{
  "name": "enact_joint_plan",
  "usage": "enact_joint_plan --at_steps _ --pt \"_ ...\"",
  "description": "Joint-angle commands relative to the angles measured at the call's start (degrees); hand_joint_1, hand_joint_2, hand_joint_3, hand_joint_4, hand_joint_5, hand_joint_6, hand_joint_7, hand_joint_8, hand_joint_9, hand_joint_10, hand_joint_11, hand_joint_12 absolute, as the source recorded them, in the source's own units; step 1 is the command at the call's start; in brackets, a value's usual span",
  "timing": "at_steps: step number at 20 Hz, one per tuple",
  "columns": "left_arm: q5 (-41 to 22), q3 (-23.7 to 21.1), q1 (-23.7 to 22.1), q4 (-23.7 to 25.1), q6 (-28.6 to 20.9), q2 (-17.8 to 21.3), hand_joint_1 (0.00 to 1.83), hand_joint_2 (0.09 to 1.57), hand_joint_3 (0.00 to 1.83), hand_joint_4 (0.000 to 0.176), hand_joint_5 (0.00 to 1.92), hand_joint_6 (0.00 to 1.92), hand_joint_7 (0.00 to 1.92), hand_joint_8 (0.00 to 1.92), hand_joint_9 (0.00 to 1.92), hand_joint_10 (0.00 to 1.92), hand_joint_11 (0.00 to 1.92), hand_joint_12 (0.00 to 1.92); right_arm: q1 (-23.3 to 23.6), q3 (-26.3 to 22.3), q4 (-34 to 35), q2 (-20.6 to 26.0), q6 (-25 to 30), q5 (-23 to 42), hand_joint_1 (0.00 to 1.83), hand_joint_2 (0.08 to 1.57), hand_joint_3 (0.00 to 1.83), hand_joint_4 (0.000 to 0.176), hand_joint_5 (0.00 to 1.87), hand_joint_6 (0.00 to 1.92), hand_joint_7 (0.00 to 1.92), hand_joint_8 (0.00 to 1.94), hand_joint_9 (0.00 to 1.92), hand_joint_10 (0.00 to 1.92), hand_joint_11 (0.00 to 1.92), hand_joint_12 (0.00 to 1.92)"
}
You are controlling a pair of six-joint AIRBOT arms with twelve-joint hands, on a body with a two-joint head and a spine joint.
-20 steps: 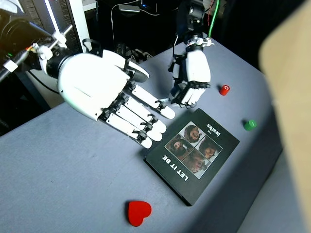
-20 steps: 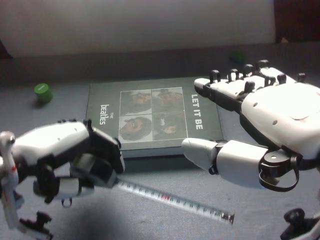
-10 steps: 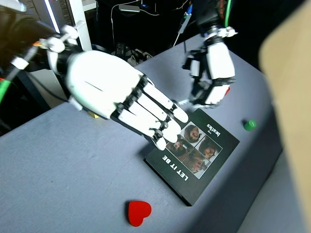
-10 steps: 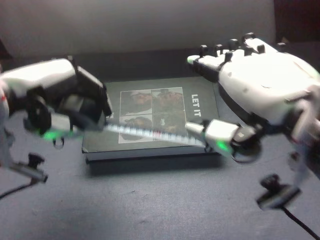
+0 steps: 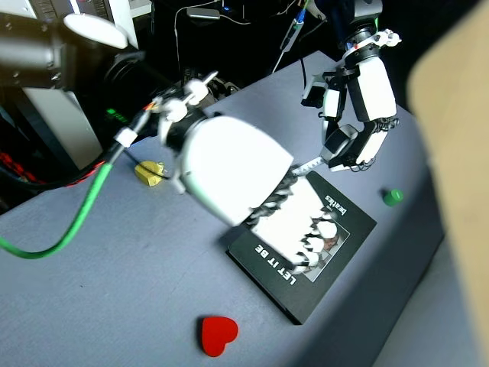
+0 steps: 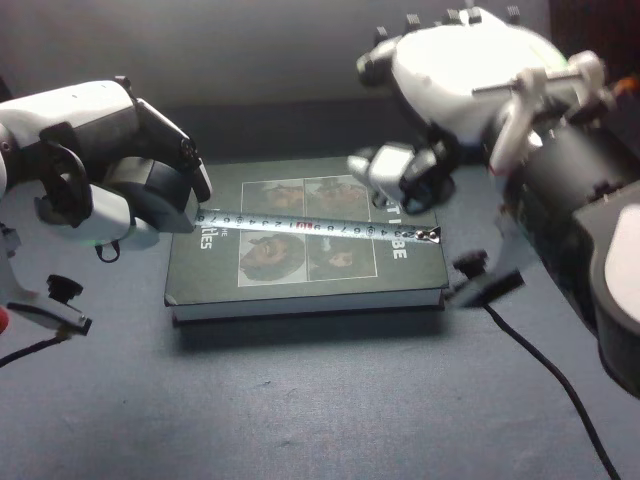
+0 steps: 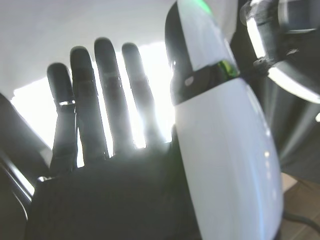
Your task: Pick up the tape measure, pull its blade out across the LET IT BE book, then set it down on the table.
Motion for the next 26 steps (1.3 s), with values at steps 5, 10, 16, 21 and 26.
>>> enact_joint_plan --at_steps 5,10,16,21,26 --pt "0.4 0.9 -1.2 1.3 1.1 0.4 1.38 1.11 0.0 0.0 0.97 0.89 0.89 1.03 1.0 1.17 1.06 0.87 2.2 -1.9 0.5 -0.3 -2.6 -2.3 0.89 1.14 0.0 0.0 0.57 0.02 0.66 0.02 0.58 0.04 0.14 1.14" --pt "0.7 2.2 -1.6 1.4 2.5 -0.1 1.38 1.11 0.0 0.0 0.97 0.9 0.89 1.03 1.01 1.16 1.05 0.86 1.2 -3.1 0.5 -1.4 -4.4 -3.1 0.89 1.14 0.0 0.0 0.6 0.02 0.69 0.03 0.62 0.05 0.16 1.14" --pt "-1.1 2.4 -2.9 -1.7 6.2 -0.6 1.38 1.11 0.0 0.0 0.98 0.89 0.88 1.01 1.0 1.17 1.04 0.86 0.5 -2.6 0.5 -4.0 -2.2 -4.1 0.89 1.14 0.0 0.0 0.61 0.01 0.71 0.01 0.63 0.04 0.17 1.14" --pt "-2.3 2.2 -3.9 -4.9 7.9 -0.9 1.38 1.11 0.0 0.0 0.98 0.89 0.88 1.01 0.99 1.18 1.06 0.86 0.3 0.8 0.0 -6.3 -1.9 -3.4 0.89 1.14 0.0 0.0 0.61 0.01 0.71 0.01 0.64 0.04 0.17 1.14" --pt "-4.2 1.6 -4.0 -5.7 7.8 -1.1 1.38 1.11 0.0 0.0 0.96 0.91 0.89 1.01 1.0 1.17 1.05 0.86 0.3 1.9 0.0 -6.8 -1.7 -3.0 0.88 1.14 0.0 0.0 0.61 0.01 0.71 0.01 0.63 0.03 0.16 1.14"
